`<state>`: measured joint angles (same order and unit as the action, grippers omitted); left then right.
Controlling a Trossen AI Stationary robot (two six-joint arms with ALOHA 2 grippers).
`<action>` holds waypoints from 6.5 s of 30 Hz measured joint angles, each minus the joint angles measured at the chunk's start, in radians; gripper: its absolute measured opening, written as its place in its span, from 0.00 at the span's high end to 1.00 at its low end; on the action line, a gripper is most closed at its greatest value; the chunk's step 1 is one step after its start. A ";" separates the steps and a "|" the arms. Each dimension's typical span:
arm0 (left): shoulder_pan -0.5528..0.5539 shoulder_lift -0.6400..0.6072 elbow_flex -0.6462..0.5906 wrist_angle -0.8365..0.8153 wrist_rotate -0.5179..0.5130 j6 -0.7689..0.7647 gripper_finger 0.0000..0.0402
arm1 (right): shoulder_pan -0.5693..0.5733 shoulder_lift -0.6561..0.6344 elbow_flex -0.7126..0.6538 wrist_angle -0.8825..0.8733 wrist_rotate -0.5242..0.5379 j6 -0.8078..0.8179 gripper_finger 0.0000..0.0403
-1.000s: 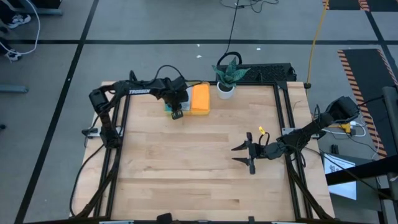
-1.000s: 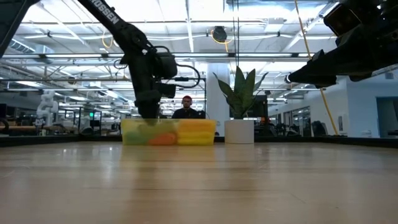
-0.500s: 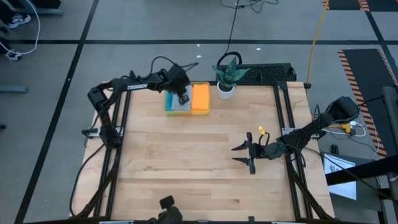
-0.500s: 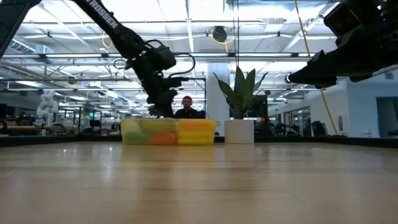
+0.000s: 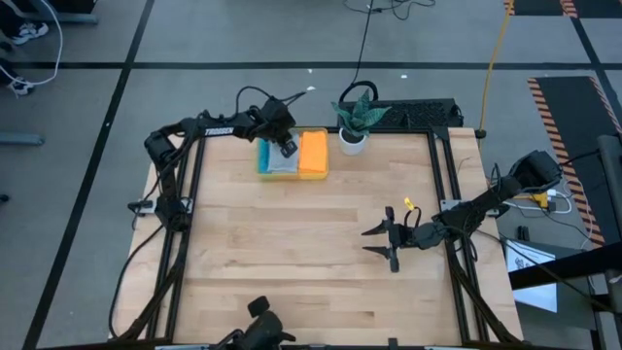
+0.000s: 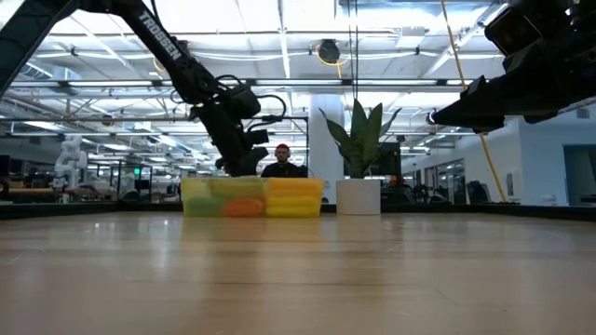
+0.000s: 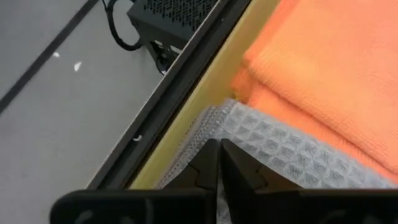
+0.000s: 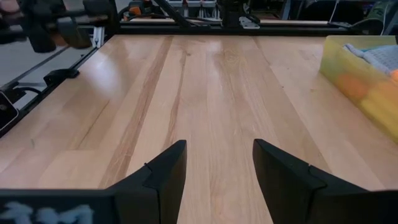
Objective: Fold microfiber towels
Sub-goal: Put the gray microfiber cloth into the yellow bin, then return to Home Position
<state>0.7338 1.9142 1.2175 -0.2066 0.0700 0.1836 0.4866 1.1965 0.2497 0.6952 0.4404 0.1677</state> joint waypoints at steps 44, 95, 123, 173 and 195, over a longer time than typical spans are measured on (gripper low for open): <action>-0.103 -0.152 -0.233 0.049 0.008 0.043 0.95 | -0.003 0.000 0.000 0.004 0.003 -0.009 0.57; -0.435 -1.591 -1.208 0.364 0.054 -0.228 0.99 | -0.420 -1.087 -0.214 -0.556 -0.553 -0.120 1.00; -0.853 -1.593 -1.207 0.299 -0.332 -0.133 1.00 | -0.561 -1.194 -0.216 -0.719 -0.459 -0.172 1.00; -0.737 -1.882 -1.206 0.238 -0.204 -0.088 0.98 | -0.956 -1.157 -0.236 -0.639 -0.890 -0.089 1.00; -0.737 -1.776 -1.207 0.244 -0.209 -0.108 0.98 | -0.772 -1.105 -0.236 -0.629 -0.520 -0.094 1.00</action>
<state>-0.0036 0.1379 0.0110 0.0377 -0.1394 0.0760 -0.2859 0.0917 0.0139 0.0665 -0.0795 0.0732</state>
